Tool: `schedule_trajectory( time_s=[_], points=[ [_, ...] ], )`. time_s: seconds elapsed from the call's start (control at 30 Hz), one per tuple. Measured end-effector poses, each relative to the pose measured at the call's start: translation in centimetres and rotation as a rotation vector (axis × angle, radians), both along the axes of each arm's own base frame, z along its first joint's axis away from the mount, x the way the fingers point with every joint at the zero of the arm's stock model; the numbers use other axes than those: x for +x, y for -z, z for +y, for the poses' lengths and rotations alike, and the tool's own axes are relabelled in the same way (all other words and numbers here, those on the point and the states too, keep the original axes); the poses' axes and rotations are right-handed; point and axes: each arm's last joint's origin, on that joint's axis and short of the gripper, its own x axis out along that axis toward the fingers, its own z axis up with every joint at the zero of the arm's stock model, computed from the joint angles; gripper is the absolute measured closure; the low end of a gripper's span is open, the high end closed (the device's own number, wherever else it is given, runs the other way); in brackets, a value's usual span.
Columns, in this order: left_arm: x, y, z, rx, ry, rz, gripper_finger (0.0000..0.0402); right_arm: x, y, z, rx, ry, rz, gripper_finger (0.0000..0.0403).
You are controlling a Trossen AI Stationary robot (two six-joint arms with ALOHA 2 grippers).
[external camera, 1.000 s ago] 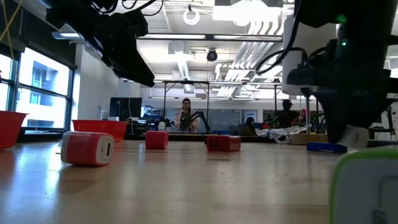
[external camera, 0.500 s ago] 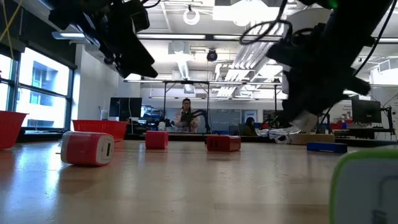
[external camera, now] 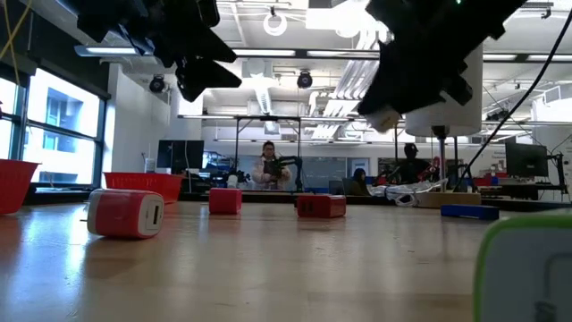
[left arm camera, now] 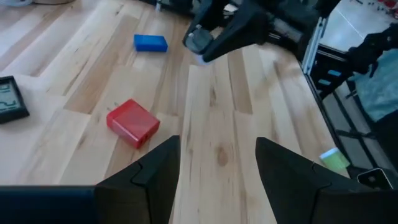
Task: Pick & Place Office items
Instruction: Put the white charger adapter into the top red bin
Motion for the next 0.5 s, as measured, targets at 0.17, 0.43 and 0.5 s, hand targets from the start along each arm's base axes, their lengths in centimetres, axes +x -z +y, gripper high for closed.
schedule_trajectory(
  time_s=[0.17,0.43,0.5],
  points=[
    [0.4,-0.5,-0.1,-0.004,0.004,-0.069,0.02,-0.5,-2.1,0.6,-0.09,-0.06,-0.079,0.0281],
    [1.6,-0.7,-1.5,0.048,0.088,-0.201,0.02,0.3,-4.6,2.5,-0.328,-0.202,-0.194,0.0281],
    [2.1,-0.6,-2.1,0.092,0.139,-0.244,0.02,0.6,-5.1,2.6,-0.357,-0.228,-0.216,0.0281]
  ],
)
